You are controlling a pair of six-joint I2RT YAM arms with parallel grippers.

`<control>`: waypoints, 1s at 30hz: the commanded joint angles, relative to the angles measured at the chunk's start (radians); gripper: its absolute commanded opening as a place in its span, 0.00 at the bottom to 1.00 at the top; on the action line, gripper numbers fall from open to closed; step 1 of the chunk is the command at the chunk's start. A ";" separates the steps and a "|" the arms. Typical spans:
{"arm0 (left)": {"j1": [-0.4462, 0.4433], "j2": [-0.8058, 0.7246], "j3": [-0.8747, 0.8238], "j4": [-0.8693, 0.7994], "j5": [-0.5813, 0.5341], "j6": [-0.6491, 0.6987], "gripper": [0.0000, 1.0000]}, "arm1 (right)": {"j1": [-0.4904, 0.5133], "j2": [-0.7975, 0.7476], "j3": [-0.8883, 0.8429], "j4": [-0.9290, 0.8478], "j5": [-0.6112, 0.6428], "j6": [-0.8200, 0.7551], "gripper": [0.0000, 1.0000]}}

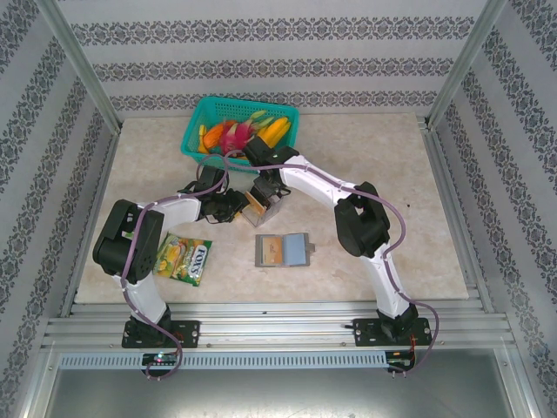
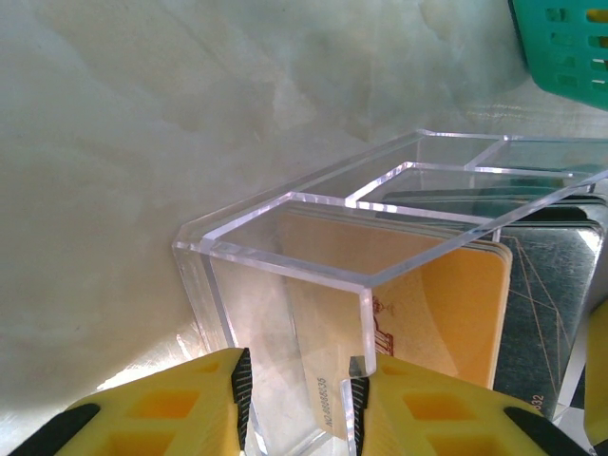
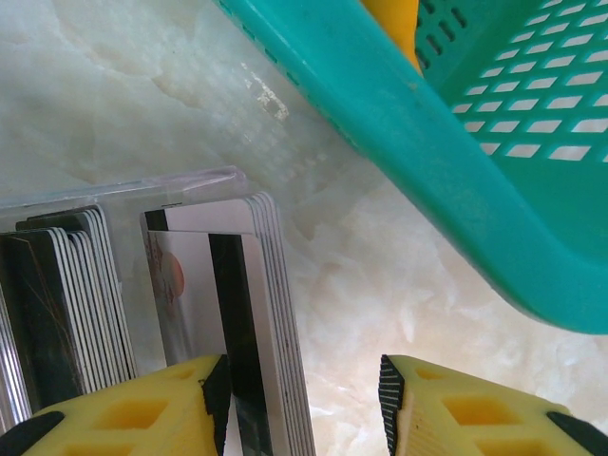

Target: Put the credit cards into the card holder

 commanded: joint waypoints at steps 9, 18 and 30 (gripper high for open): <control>0.013 -0.002 -0.016 -0.026 -0.013 0.012 0.36 | 0.006 -0.025 0.047 -0.028 0.061 -0.027 0.44; 0.013 0.001 -0.011 -0.027 -0.010 0.012 0.36 | 0.007 -0.021 0.049 -0.031 0.049 -0.026 0.37; 0.012 0.002 -0.008 -0.029 -0.009 0.012 0.35 | 0.010 -0.022 0.054 -0.030 0.013 -0.025 0.20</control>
